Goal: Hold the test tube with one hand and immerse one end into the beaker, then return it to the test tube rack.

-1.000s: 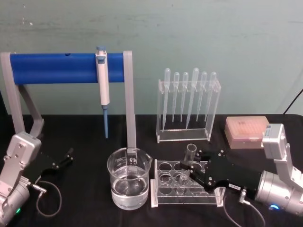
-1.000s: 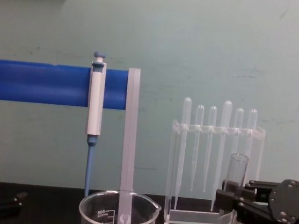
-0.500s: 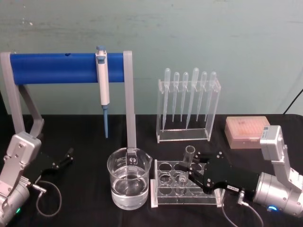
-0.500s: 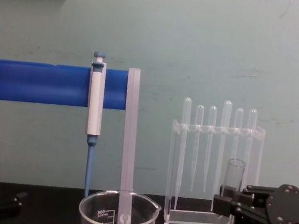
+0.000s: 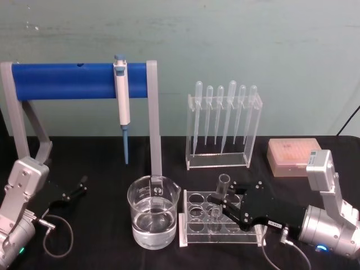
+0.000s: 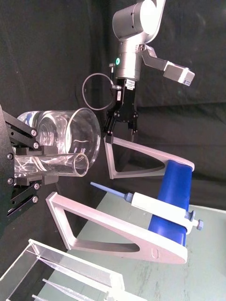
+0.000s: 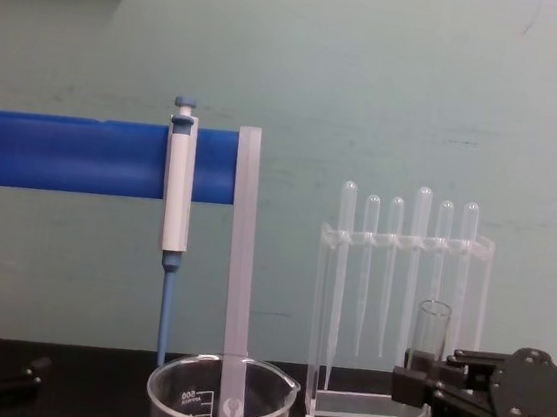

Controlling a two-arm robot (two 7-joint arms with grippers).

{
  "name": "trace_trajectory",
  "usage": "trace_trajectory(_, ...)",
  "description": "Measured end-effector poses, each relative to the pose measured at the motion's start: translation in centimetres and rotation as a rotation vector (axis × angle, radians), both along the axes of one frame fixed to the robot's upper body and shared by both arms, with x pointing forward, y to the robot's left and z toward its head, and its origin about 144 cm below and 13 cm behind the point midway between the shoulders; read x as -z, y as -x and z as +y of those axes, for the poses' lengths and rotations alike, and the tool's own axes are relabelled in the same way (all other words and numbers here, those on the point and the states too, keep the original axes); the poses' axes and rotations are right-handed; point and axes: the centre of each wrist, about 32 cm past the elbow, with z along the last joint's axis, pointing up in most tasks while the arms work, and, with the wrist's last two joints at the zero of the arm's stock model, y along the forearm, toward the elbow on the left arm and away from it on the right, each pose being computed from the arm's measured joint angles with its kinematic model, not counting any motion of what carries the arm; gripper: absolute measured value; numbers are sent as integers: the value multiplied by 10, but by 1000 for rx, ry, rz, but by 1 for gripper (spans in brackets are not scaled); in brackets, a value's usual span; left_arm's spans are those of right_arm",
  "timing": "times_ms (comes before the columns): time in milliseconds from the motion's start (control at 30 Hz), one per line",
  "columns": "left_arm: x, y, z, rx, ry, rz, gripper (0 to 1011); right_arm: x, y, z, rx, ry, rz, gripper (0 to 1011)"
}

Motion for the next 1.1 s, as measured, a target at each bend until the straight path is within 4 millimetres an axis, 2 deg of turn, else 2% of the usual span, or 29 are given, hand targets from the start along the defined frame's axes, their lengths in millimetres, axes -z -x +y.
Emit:
trace_trajectory(167, 0, 0, 0, 0, 0, 0, 1000, 0, 0, 0, 0, 0, 0, 227)
trace_trajectory(267, 0, 0, 0, 0, 0, 0, 1000, 0, 0, 0, 0, 0, 0, 283)
trace_trajectory(400, 0, 0, 0, 0, 0, 0, 1000, 0, 0, 0, 0, 0, 0, 398)
trace_trajectory(533, 0, 0, 0, 0, 0, 0, 1000, 0, 0, 0, 0, 0, 0, 570)
trace_trajectory(633, 0, 0, 0, 0, 0, 0, 1000, 0, 0, 0, 0, 0, 0, 629)
trace_trajectory(667, 0, 0, 0, 0, 0, 0, 1000, 0, 0, 0, 0, 0, 0, 689)
trace_trajectory(833, 0, 0, 0, 0, 0, 0, 1000, 0, 0, 0, 0, 0, 0, 823)
trace_trajectory(867, 0, 0, 0, 0, 0, 0, 1000, 0, 0, 0, 0, 0, 0, 875)
trace_trajectory(1000, 0, 0, 0, 0, 0, 0, 1000, 0, 0, 0, 0, 0, 0, 973)
trace_trajectory(1100, 0, 0, 0, 0, 0, 0, 1000, -1, 0, 0, -1, 0, -2, 1002)
